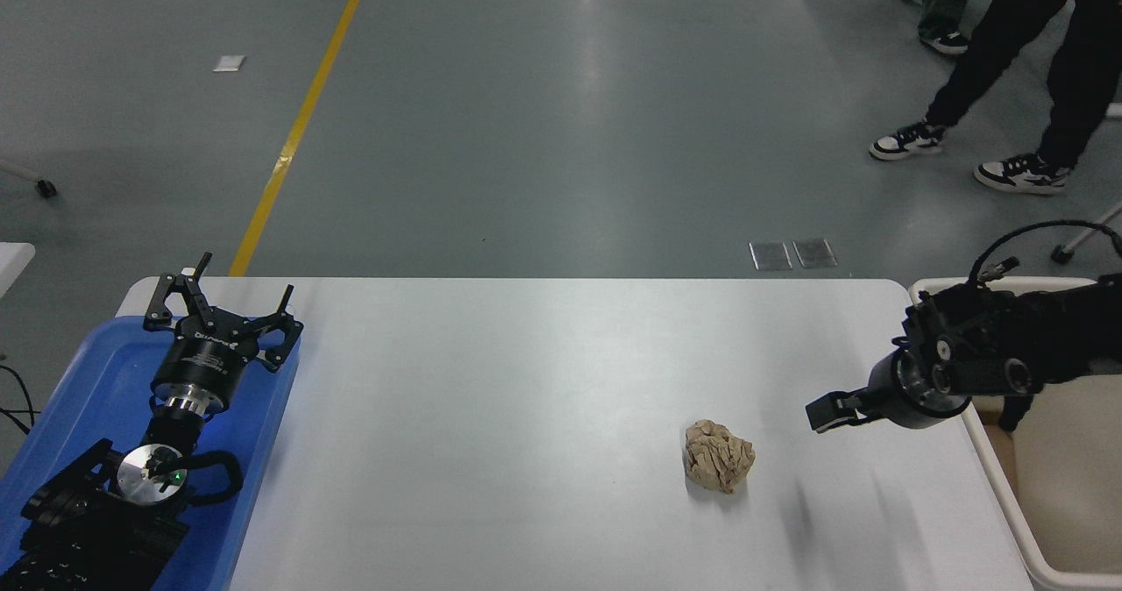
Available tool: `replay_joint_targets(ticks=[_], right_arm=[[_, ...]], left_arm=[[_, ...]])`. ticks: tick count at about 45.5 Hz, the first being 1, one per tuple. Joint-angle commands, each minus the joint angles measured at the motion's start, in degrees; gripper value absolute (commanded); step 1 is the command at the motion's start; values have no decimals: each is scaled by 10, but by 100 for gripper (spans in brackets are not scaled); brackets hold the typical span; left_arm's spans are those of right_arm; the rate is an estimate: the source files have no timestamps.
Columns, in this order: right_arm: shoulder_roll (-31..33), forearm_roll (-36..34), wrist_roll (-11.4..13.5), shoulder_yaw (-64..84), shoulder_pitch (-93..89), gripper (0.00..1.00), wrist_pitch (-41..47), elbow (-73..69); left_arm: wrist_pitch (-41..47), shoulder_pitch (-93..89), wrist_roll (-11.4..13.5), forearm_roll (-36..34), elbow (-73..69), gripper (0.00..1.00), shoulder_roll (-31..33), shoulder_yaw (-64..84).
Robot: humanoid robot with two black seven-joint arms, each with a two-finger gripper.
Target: Pick up paper ball place in dustbin
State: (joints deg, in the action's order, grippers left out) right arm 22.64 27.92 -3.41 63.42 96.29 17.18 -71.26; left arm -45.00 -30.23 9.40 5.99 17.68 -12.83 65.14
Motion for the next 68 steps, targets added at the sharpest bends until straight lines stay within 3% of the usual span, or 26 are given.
replay_joint_targets(ticks=[1,12,25,32,40,55,68], right_arm=[[42,-65,0,6,228,100,79,-127],[30,-169,2,0,431,100,162,-220],[-26,-175,12,9,462,100,199,-214],[-165,-219,11,37,406,100,178,-155],[-222,-277,11,37,298,100,151,-67],[-226,-311,11,42,124,100,56,12],[-226,-246,9,45,5,100,12,17]], left_arm=[[0,0,0,0,0,99,-1,0],[0,0,1,1,0,99,-1,1],[0,0,1,1,0,99,-1,1],[0,0,1,1,0,99,-1,1],[0,-1,0,0,0,99,-1,0],[0,-1,0,0,0,99,-1,0],[0,0,0,0,0,99,-1,0]])
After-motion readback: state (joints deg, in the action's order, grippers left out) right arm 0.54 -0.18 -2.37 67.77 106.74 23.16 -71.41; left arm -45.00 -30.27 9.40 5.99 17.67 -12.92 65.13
